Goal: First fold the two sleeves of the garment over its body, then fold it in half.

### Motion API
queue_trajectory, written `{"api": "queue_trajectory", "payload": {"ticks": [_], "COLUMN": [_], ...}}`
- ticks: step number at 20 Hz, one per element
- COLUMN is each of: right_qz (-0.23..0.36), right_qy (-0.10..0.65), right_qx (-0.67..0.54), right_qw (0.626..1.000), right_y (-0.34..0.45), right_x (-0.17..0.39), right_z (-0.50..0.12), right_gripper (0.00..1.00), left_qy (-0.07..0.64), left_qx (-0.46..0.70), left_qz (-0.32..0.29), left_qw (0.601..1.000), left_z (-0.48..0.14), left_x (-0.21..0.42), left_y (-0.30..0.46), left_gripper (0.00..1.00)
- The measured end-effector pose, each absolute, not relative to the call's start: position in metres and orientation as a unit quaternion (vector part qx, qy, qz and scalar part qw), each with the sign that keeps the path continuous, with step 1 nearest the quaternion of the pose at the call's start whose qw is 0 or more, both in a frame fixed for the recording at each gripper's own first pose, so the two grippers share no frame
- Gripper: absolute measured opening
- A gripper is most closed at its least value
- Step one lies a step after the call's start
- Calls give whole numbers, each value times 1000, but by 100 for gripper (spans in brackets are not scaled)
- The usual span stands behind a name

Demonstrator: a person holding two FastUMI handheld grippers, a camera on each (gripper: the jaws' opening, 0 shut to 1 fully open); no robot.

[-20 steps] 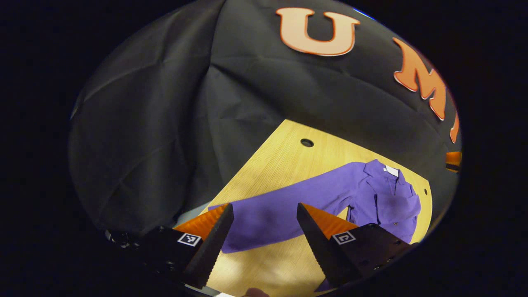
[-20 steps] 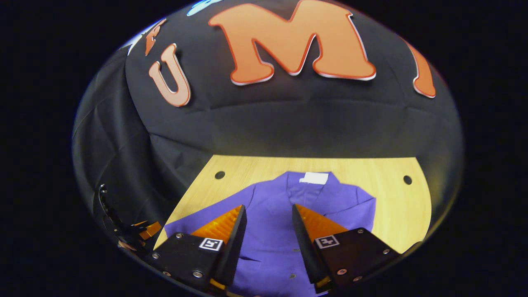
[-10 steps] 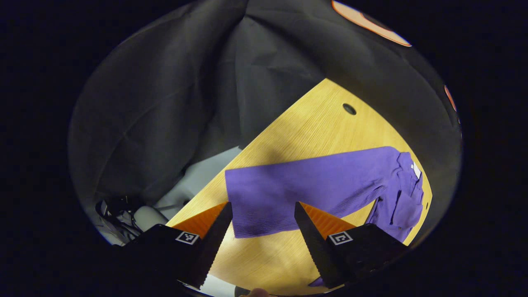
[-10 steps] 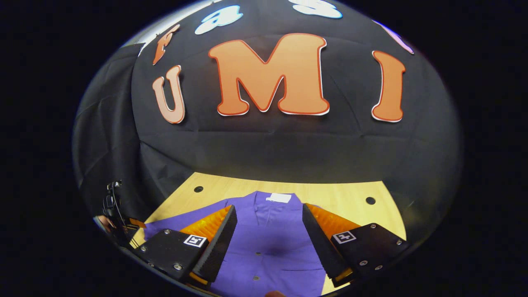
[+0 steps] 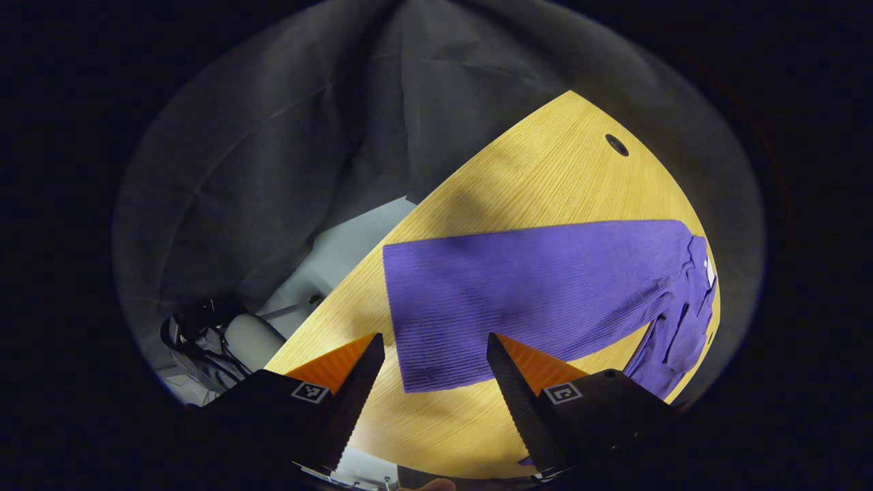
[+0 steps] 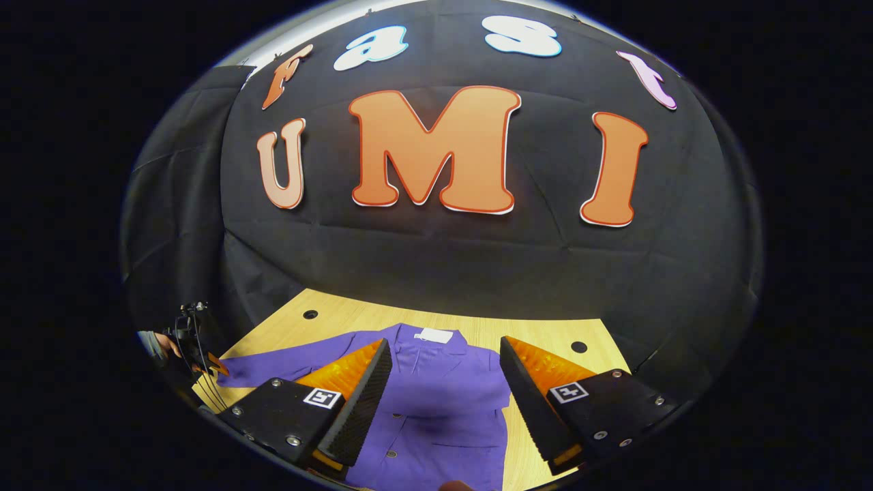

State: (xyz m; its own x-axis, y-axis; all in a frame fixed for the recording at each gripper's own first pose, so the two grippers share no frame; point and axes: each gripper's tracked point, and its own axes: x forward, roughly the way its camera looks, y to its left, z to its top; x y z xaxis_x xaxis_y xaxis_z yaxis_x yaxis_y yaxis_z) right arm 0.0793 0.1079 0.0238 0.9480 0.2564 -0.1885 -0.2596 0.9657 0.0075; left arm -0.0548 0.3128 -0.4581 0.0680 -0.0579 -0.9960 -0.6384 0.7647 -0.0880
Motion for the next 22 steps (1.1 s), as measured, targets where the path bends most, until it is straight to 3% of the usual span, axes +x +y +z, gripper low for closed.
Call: {"api": "queue_trajectory", "payload": {"ticks": [4,7,8,12,22], "right_qz": [124,115,113,105,103], "right_qy": [80,74,73,74,69], "right_qx": [0,-2,0,15,22], "right_qw": [989,991,991,992,992], "right_y": [95,83,79,67,46], "right_x": [71,68,68,66,65], "right_z": [34,37,37,34,39], "right_gripper": [95,95,95,95,95], "left_qy": [670,684,684,677,664], "left_qx": [-260,-246,-247,-240,-201], "left_qz": [218,224,220,217,188], "left_qw": [661,649,650,661,695], "left_z": [-471,-471,-470,-469,-453], "left_x": [-55,-53,-50,-40,-19], "left_y": [314,316,314,310,313], "left_gripper": [98,77,80,13,8]}}
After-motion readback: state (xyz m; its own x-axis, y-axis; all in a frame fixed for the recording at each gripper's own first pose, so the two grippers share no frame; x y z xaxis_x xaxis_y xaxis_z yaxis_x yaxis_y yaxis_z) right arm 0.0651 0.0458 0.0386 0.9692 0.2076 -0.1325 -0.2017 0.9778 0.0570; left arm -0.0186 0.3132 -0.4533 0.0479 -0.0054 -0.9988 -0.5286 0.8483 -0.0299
